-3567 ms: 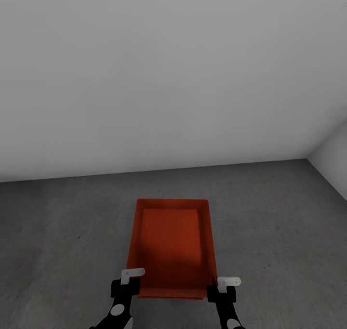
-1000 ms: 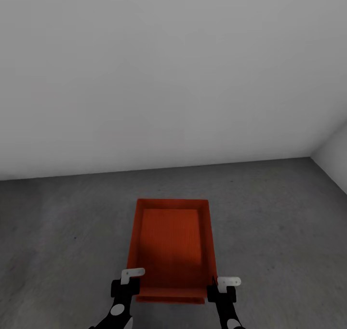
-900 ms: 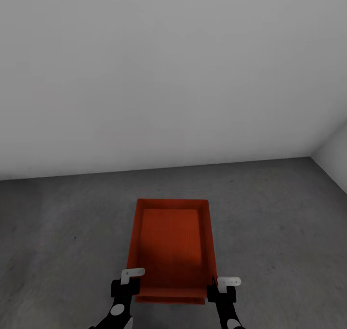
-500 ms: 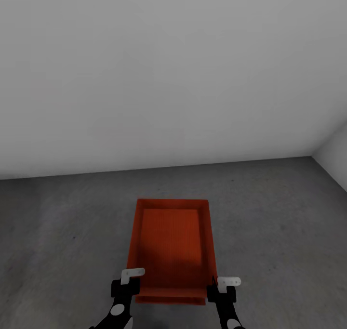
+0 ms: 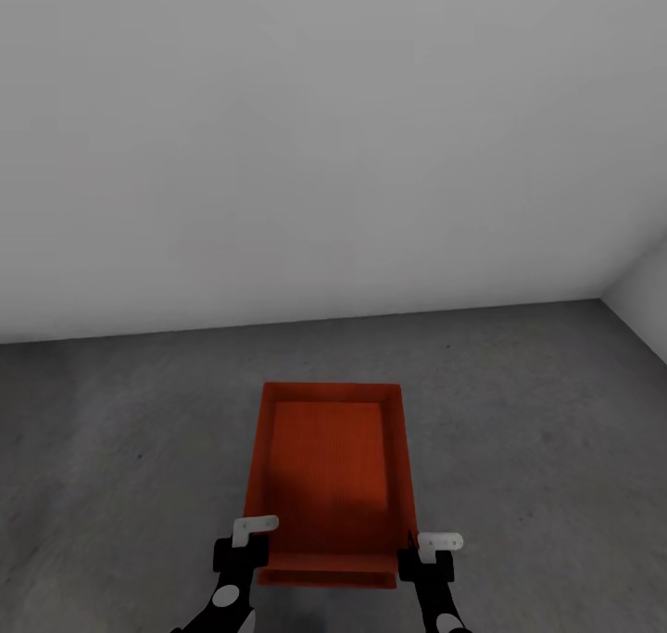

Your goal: Move the two storage containers from the living room to the garage. In the garage, place one container on the floor and stack the other container on top of it (either order is fine).

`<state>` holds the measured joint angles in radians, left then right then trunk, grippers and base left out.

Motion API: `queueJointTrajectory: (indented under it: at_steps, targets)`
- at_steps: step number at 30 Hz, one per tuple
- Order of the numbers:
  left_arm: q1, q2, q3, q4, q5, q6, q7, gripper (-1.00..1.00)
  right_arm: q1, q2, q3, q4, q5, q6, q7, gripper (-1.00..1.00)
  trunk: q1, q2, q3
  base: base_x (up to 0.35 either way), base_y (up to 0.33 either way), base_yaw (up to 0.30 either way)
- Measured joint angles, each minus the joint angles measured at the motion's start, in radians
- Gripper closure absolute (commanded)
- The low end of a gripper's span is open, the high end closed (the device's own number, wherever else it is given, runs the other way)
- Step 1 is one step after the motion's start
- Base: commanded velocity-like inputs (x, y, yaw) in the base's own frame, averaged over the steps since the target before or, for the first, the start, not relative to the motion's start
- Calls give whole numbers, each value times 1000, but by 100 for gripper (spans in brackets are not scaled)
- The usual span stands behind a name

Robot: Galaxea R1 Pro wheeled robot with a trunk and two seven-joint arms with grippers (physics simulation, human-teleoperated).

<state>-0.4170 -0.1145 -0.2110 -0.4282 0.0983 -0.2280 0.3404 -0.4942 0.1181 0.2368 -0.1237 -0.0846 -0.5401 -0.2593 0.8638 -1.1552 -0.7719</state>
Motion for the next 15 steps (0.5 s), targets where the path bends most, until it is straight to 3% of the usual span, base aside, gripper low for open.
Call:
queueJointTrajectory:
  at_steps: [3,15]
  targets:
    - [0,0,0,0,0,0,0,100,0,0,0,0,0,0,0,100,12,-21,-9,0,0,0]
    - [0,0,0,4,3,0,-1,100,0,0,2,0,0,4,0,100,12,-21,-9,0,0,0]
